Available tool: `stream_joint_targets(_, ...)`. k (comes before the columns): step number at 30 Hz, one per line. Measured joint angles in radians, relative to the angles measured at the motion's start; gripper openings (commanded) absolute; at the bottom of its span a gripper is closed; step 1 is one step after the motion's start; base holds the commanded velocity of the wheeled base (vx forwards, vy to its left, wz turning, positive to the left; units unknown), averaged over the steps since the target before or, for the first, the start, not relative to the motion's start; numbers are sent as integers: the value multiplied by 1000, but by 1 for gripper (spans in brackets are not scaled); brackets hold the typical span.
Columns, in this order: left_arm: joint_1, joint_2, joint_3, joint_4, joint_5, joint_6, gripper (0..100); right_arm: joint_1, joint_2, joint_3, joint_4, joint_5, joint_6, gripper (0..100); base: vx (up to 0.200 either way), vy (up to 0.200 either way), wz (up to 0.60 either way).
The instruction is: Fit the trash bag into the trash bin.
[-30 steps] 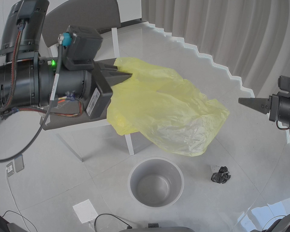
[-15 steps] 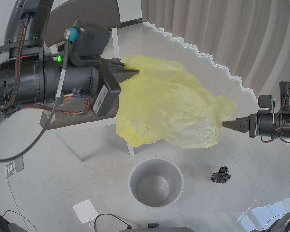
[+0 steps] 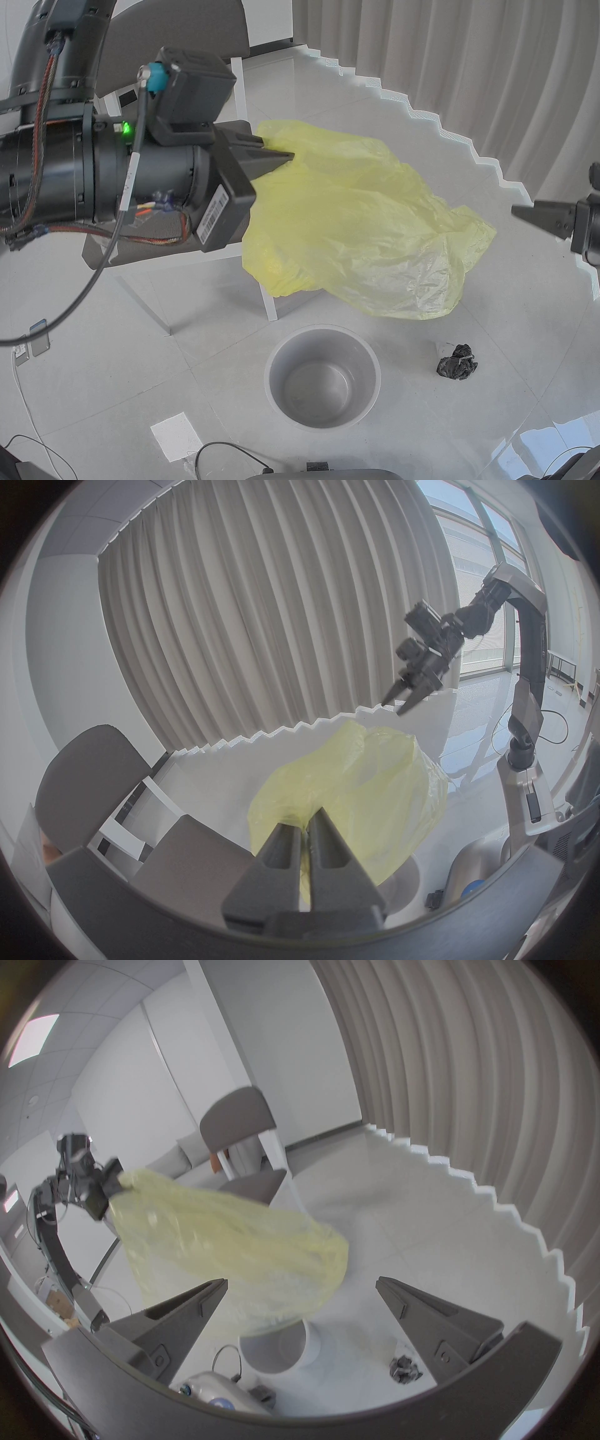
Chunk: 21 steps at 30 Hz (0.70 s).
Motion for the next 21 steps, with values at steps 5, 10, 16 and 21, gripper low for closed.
stream_joint_targets(5, -6, -4, 6, 0, -1, -1, 0, -47, 34, -120, 20, 29, 27, 100, 0, 0, 0)
stream_joint_targets(10, -18, -10, 8, -3, -1, -3, 0, -62, 141, -176, 24, 37, 30, 100, 0, 0, 0)
stream_joint_targets(16, -33, -12, 11, -25, 0, -4, 0, -52, 285, -165, 0, 35, -15, 100, 0, 0, 0)
stream_joint_targets(21, -43, -9, 11, -33, 0, -7, 0, -47, 365, -94, -59, 33, -43, 100, 0, 0, 0)
